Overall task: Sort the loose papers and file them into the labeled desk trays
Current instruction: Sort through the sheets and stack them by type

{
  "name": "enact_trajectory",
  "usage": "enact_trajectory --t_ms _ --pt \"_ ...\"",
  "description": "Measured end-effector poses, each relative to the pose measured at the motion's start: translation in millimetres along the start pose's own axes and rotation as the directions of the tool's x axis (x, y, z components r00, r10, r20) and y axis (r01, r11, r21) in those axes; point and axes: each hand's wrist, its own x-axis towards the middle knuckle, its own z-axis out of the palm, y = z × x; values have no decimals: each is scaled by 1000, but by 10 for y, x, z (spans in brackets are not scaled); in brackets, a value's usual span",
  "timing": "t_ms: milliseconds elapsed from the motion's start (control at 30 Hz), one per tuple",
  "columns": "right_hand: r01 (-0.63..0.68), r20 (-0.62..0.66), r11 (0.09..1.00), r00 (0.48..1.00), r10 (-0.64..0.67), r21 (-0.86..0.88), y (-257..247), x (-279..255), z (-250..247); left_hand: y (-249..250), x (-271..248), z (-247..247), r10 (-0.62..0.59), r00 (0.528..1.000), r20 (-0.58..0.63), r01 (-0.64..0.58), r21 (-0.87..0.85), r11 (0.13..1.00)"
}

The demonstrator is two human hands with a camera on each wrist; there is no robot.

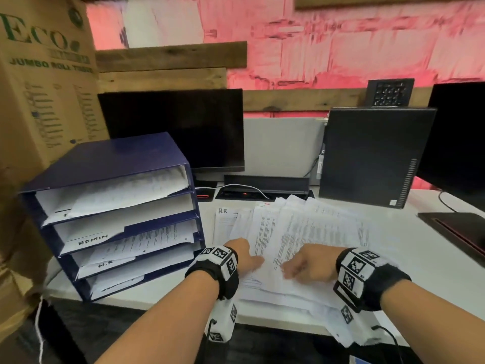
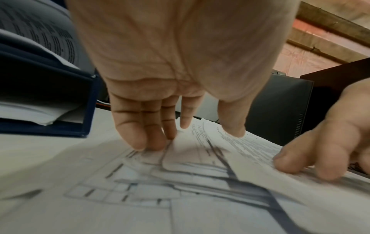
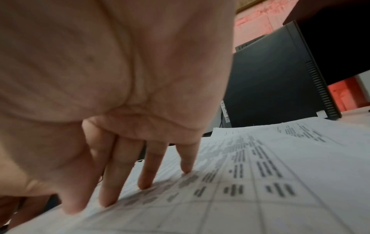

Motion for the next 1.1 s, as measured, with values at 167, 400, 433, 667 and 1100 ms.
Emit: enact_trajectory --t_ms 167,400,433,667,1100 --pt "-76 -327 997 943 60 -35 278 -27 -62 1 179 69 -15 1000 19 14 23 1000" --pt "-169 -56 982 985 165 -81 361 -178 -76 162 295 65 -54 998 23 56 -90 994" --pt "-153 -33 986 988 151 -69 356 -164 -84 182 292 58 -61 998 22 64 -118 991" --pt "-402 -484 900 762 431 169 669 -92 -246 67 349 3 -57 993 -102 39 -172 984" --pt "-278 -454 922 808 376 269 820 187 -272 -132 462 -105 -64 986 -156 19 -271 962"
